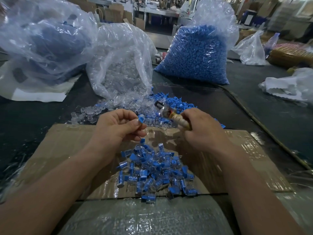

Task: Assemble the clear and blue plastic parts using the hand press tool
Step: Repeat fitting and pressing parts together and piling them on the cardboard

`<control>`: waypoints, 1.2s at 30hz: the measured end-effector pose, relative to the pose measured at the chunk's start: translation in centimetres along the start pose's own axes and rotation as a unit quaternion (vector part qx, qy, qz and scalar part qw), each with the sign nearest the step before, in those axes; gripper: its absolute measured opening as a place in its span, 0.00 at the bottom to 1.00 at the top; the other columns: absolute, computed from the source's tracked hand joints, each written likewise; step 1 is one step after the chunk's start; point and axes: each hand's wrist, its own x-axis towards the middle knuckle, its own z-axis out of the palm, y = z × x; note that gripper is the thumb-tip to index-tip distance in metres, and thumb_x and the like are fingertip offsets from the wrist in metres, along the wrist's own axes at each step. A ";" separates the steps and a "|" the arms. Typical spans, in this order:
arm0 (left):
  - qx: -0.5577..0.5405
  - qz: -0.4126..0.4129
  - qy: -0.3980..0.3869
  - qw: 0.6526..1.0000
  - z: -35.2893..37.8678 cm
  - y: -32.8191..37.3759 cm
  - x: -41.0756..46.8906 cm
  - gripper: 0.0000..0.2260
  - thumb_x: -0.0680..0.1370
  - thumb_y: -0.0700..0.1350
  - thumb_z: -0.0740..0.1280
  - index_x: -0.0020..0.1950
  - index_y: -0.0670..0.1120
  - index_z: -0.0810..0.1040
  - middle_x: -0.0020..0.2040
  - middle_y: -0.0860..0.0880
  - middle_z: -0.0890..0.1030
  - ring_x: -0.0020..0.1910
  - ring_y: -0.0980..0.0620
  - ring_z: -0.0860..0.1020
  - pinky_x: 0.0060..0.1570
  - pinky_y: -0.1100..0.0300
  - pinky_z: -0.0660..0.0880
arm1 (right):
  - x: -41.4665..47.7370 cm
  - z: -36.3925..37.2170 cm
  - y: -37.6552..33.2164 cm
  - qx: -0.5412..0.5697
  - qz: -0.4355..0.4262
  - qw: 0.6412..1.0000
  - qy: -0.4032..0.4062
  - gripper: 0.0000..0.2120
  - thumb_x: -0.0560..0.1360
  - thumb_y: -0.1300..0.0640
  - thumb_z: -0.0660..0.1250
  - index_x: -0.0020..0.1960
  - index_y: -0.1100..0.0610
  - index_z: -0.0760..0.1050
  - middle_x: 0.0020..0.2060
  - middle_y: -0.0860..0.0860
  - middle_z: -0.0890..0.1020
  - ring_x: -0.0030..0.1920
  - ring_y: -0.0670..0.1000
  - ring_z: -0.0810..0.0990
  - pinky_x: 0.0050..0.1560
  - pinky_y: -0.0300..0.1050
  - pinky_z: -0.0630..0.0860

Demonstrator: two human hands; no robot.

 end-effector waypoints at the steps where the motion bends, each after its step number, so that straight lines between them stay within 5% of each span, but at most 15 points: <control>1: -0.003 0.007 0.004 1.000 0.0 0.0 0.0 0.05 0.66 0.37 0.66 0.40 0.40 0.74 0.31 0.45 0.82 0.28 0.52 0.80 0.27 0.65 0.76 | -0.1 0.0 -0.3 0.025 -0.001 1.000 0.017 0.08 0.74 0.57 0.64 0.46 0.48 0.65 0.36 0.41 0.66 0.37 0.45 0.68 0.32 0.39 0.59; 7: -0.009 0.050 0.027 0.998 -0.2 0.0 0.1 0.06 0.65 0.40 0.65 0.41 0.41 0.74 0.32 0.45 0.83 0.30 0.52 0.81 0.29 0.65 0.77 | -0.5 0.7 -1.8 0.130 -0.032 0.991 0.000 0.08 0.75 0.55 0.63 0.49 0.47 0.65 0.41 0.44 0.71 0.38 0.41 0.68 0.34 0.38 0.60; 23: 0.027 0.080 0.039 0.996 -0.3 -0.2 0.3 0.03 0.71 0.34 0.64 0.41 0.42 0.74 0.31 0.48 0.82 0.31 0.53 0.81 0.30 0.66 0.76 | -0.5 1.2 -2.6 0.093 -0.073 0.992 -0.052 0.10 0.75 0.52 0.64 0.51 0.49 0.64 0.46 0.45 0.68 0.45 0.45 0.65 0.44 0.41 0.61; 36: 0.055 0.082 0.037 0.994 -0.1 0.0 0.1 0.04 0.71 0.34 0.64 0.41 0.41 0.74 0.31 0.49 0.82 0.30 0.54 0.81 0.31 0.66 0.77 | -0.4 1.1 -2.8 0.070 -0.076 0.993 -0.054 0.08 0.74 0.54 0.64 0.47 0.48 0.64 0.42 0.45 0.70 0.42 0.46 0.68 0.37 0.38 0.62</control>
